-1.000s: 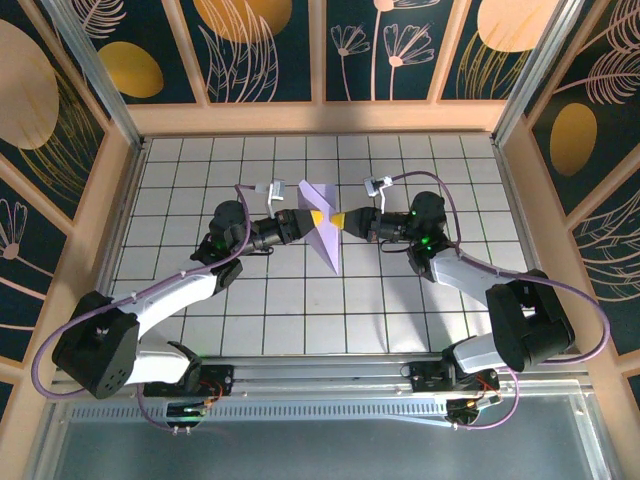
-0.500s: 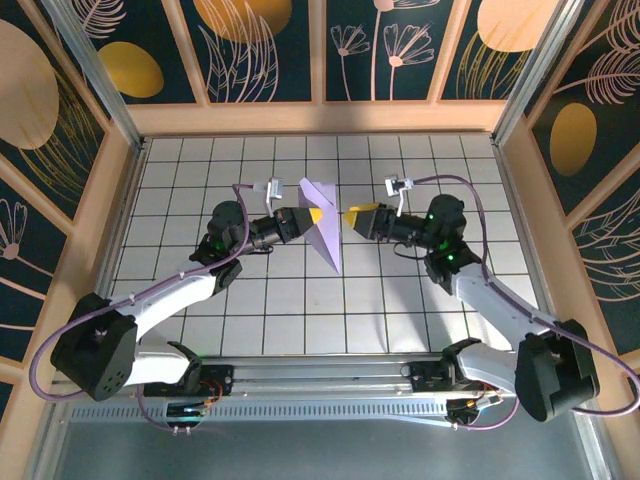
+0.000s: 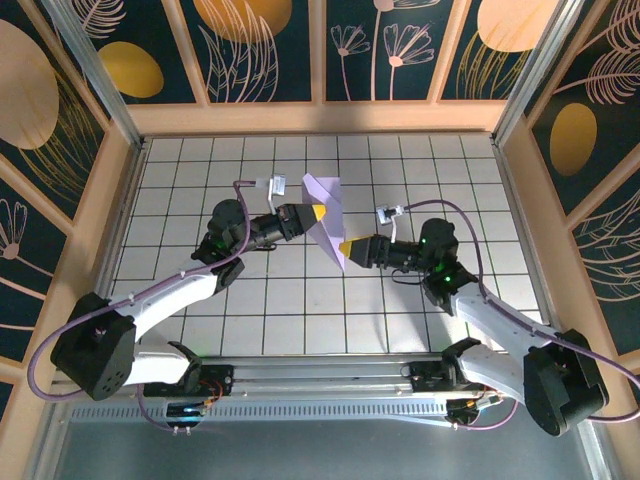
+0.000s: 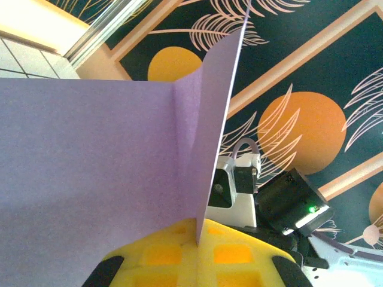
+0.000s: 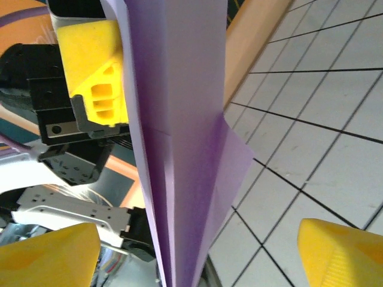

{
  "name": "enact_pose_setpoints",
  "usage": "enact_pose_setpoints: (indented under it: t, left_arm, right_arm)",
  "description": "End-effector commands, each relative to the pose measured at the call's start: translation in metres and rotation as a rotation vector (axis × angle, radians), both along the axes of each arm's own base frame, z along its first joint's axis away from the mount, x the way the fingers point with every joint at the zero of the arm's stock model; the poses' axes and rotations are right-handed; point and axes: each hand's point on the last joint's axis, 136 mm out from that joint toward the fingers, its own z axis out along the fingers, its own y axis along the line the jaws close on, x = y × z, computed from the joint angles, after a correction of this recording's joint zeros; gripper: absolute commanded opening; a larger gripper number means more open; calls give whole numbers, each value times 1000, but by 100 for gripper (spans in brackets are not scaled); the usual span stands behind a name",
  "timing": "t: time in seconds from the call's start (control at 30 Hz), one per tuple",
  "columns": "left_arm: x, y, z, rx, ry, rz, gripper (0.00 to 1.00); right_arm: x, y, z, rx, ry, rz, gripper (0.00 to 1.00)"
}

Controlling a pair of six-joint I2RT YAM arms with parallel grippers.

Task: Fold a paper plane with a square sheet of paper (fold left side to right side)
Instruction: Turn over the paper at the center of the table.

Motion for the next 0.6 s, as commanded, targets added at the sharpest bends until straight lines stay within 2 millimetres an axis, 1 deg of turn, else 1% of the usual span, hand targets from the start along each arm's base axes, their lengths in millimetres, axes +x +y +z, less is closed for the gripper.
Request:
enact_pose_setpoints:
  t: [0.0, 0.1, 0.2, 0.27, 0.57]
  left_arm:
    - [-2, -6, 23, -47, -56, -23, 0]
    - [-3, -9, 22, -45, -51, -32, 0]
    - [-3, -10, 20, -43, -43, -36, 0]
    - [-2, -11, 18, -41, -36, -39, 0]
    - [-1, -13, 14, -34, -25, -41, 0]
  right_arm:
    - [-3, 7, 22, 81, -56, 40, 83]
    - [0, 12, 32, 108, -74, 63, 77]
    - [5, 16, 42, 116, -95, 78, 68]
    - [9, 17, 47, 112, -113, 71, 65]
    - [23, 15, 50, 59, -133, 28, 51]
